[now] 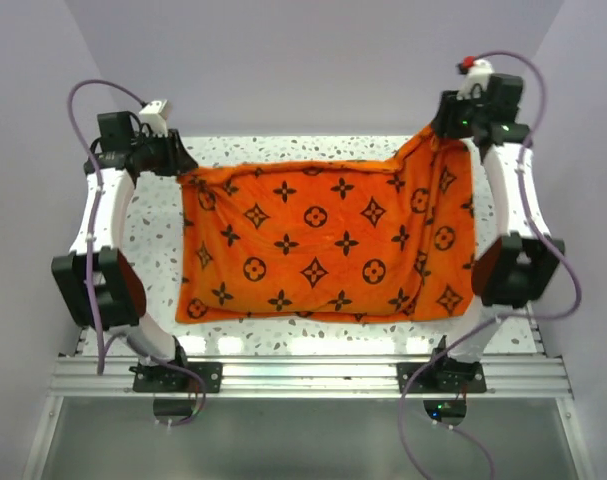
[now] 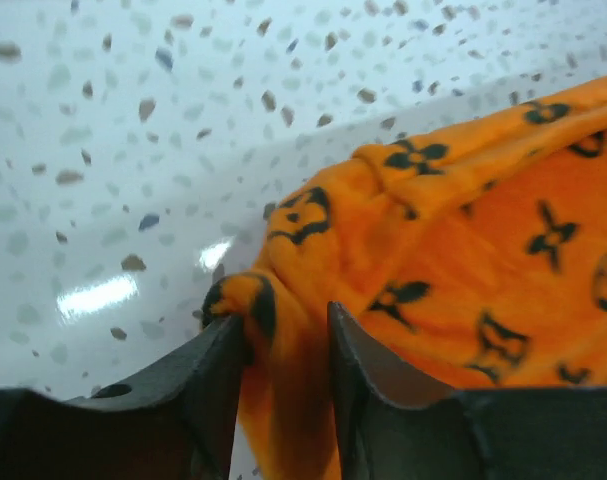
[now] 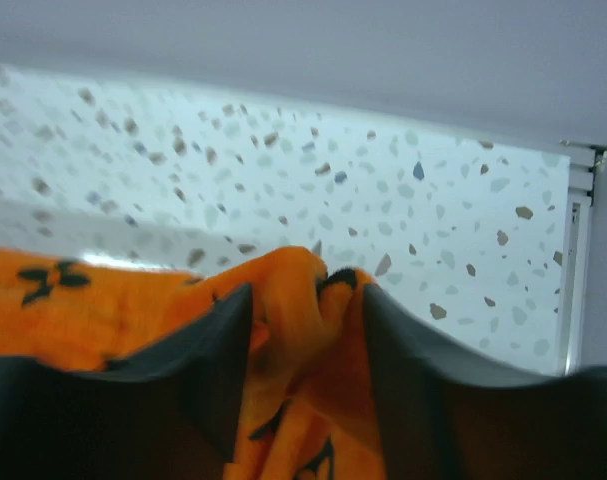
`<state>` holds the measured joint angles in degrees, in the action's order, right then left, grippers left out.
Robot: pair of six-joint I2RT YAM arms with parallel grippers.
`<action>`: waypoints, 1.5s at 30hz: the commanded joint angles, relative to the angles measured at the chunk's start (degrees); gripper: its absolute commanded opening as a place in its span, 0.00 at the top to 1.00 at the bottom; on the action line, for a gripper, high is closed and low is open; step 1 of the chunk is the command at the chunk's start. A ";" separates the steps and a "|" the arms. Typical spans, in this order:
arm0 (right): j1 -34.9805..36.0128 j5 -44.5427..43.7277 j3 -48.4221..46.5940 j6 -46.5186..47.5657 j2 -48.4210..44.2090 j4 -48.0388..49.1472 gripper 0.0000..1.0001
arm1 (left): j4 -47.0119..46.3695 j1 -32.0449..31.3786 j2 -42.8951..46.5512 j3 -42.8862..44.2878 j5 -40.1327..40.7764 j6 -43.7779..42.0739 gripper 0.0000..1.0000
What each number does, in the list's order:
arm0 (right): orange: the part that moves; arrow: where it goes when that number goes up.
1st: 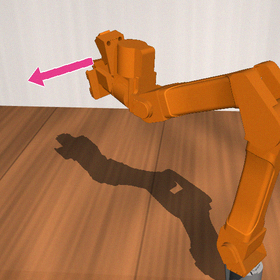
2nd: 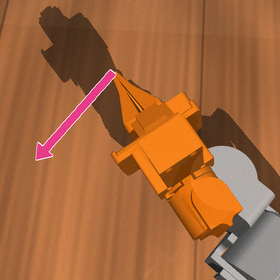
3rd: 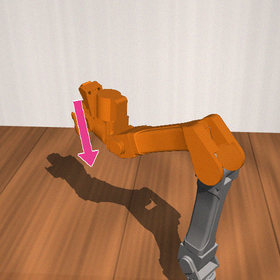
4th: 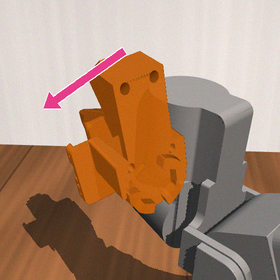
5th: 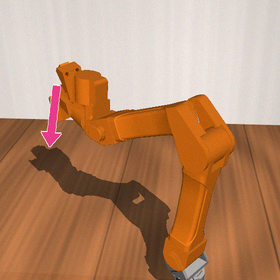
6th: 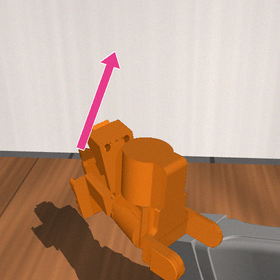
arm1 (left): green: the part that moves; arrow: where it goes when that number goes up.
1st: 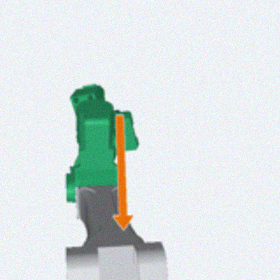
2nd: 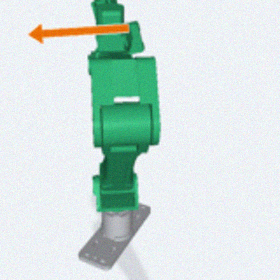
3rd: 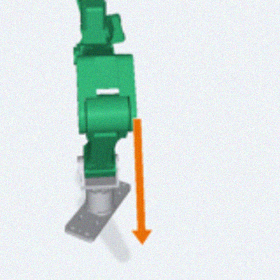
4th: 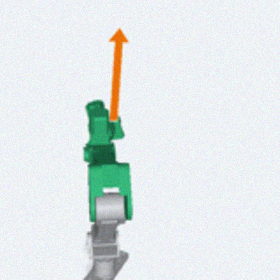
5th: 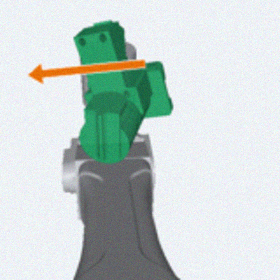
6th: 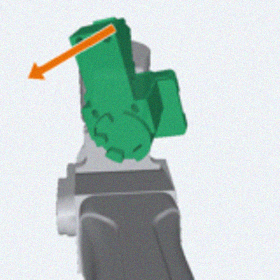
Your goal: Put the pillow into the pillowcase
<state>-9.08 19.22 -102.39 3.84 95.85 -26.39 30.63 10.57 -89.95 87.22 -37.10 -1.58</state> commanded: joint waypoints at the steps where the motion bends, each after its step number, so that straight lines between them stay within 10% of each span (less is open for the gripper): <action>1: 4.76 -11.12 -16.69 6.88 13.35 -8.88 0.41 | 4.84 0.86 -7.39 6.27 9.65 2.21 0.57; 4: 5.21 -7.75 -31.36 6.27 23.85 -20.52 0.10 | 3.31 4.10 -7.97 9.90 7.67 -1.02 0.36; 9: 8.64 8.35 -13.21 12.49 10.35 -19.74 0.13 | 3.46 1.92 -6.90 8.06 -1.12 -19.04 0.22; 15: 19.36 11.89 6.29 16.38 5.49 -23.53 0.27 | -3.01 -3.71 -13.22 5.24 0.02 -26.28 0.24; 26: 22.44 5.30 13.54 11.37 18.46 -14.22 0.36 | -16.48 -9.60 -34.39 9.17 4.40 -5.46 0.57; 38: 22.35 -2.96 8.35 14.62 25.96 -11.76 0.36 | -25.54 -6.35 -31.17 9.28 -4.12 -8.24 0.09; 45: 22.70 -0.06 1.68 12.69 28.07 -12.54 0.36 | -19.47 -6.87 -38.35 17.80 -8.85 -15.64 0.00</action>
<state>14.06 23.22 -97.56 14.98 121.67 -45.04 10.79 3.95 -125.62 100.36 -41.06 -13.15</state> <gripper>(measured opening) 0.640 0.993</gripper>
